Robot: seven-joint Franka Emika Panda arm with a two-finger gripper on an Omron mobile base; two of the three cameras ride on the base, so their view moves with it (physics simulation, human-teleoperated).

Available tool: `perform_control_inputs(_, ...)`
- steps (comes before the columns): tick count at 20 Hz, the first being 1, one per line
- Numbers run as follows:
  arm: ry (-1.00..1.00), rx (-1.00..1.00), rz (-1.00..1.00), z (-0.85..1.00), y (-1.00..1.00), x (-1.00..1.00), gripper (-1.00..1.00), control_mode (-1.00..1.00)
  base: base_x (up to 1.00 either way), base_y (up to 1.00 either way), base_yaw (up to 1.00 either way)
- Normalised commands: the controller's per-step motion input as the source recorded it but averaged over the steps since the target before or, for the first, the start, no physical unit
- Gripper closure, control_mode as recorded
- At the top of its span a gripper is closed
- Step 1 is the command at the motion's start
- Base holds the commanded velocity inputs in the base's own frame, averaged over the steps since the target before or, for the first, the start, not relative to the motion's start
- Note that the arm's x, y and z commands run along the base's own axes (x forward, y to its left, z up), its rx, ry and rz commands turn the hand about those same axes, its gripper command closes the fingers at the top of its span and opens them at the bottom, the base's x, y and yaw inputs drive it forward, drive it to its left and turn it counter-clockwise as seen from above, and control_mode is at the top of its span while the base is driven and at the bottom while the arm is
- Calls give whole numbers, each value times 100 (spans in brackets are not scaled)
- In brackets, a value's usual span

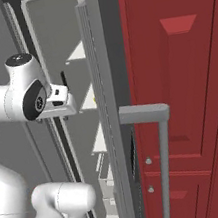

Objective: Take the corn and lime out of the freezer and place them in the tupperware container on the counter. Then put the tupperware containing the vegetables back in the freezer.

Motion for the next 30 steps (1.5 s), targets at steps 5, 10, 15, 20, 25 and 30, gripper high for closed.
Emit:
perform_control_inputs(5,-26,0,0,33,-24,0,-100,-100,0,0,0)
perform_control_inputs(10,-22,0,0,33,-21,30,-100,-100,0,0,0)
perform_control_inputs(15,-19,0,0,54,-34,25,-100,-100,0,0,0)
perform_control_inputs(20,-11,0,-1,42,-12,35,-100,-100,0,0,0)
perform_control_inputs(25,-10,0,-2,34,-14,70,-100,-100,0,0,0)
perform_control_inputs(30,-7,4,0,27,-14,83,-100,-100,0,0,0)
